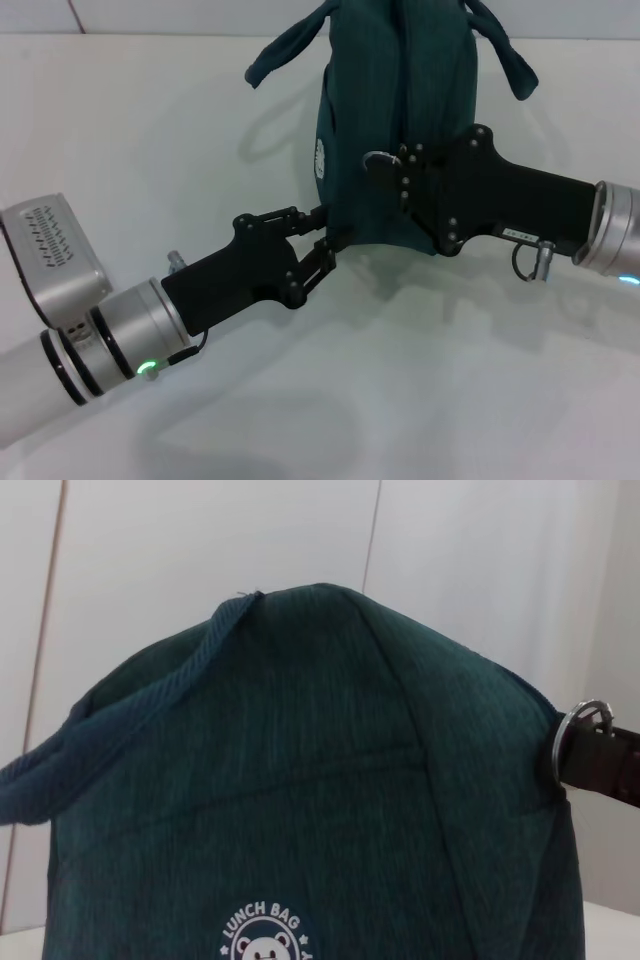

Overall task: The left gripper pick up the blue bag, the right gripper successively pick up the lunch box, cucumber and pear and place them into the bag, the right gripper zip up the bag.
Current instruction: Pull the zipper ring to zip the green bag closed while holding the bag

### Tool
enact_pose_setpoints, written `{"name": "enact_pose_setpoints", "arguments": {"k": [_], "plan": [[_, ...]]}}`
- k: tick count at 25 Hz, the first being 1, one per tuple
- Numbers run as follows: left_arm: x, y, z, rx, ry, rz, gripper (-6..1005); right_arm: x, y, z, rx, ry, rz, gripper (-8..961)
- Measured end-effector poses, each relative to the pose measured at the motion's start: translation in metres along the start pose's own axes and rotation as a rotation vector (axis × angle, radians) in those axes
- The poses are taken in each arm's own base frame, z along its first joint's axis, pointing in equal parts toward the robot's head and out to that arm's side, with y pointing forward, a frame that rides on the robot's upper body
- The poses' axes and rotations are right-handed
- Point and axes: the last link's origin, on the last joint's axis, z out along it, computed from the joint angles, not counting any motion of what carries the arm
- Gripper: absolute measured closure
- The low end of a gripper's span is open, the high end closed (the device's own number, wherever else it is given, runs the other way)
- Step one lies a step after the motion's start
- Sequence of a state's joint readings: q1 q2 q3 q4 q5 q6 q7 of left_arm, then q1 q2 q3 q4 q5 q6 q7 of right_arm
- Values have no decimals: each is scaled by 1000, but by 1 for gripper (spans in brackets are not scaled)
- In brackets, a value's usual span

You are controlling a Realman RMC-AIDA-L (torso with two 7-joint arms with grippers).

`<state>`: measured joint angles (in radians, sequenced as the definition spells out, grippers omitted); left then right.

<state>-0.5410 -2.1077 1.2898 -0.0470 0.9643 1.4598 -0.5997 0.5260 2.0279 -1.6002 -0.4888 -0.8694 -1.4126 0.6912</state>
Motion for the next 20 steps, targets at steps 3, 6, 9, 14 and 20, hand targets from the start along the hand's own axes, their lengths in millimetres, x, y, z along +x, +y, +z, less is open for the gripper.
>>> {"name": "enact_pose_setpoints", "arguments": {"k": [3, 6, 9, 14, 20], "plan": [[0, -1, 2, -2, -8, 8, 604, 0, 0, -1, 2, 1, 1, 929], [0, -1, 2, -3, -11, 18, 737, 2, 1, -2, 6, 3, 7, 929], [0, -1, 2, -4, -11, 26, 829, 2, 1, -2, 6, 2, 9, 929], [-2, 0, 1, -1, -15, 68, 873, 3, 3, -1, -6, 10, 14, 928], [-8, -2, -2, 22, -49, 115, 895, 7, 6, 1, -14, 30, 63, 927]]}}
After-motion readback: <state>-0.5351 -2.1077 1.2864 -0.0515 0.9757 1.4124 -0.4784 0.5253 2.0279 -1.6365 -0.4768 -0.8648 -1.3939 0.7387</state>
